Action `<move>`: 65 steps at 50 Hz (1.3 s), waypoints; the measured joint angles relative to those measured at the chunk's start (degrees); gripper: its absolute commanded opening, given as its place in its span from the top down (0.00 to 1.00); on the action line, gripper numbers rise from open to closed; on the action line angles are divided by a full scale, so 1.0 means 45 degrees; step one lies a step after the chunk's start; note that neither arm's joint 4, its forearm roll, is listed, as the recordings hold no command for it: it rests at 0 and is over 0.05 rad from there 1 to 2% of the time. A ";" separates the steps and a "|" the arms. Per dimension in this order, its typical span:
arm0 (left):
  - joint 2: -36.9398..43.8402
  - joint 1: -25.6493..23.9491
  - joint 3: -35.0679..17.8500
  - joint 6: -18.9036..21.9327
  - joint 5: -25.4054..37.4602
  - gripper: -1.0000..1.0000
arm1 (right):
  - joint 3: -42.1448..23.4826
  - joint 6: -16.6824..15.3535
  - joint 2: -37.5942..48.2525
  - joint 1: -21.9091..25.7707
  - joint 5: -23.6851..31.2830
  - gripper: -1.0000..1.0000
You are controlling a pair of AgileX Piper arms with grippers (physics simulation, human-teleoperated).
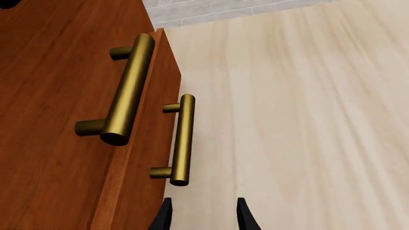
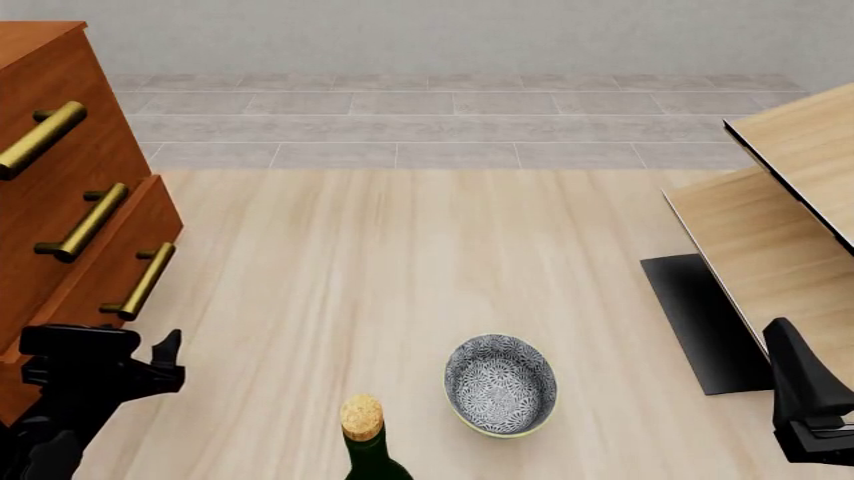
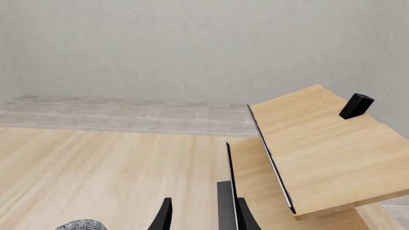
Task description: Close the bottom drawer of the cabinet.
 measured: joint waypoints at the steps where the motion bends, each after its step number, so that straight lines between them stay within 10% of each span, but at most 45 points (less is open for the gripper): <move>1: 0.0002 0.0016 -0.0006 -0.0004 0.0000 0.00 | -0.0001 -0.0001 0.0000 -0.0001 0.0000 0.00; 65: 0.0379 0.1183 -0.0363 0.0279 0.0000 0.00 | 0.0013 0.0042 0.0003 0.0020 0.0001 0.00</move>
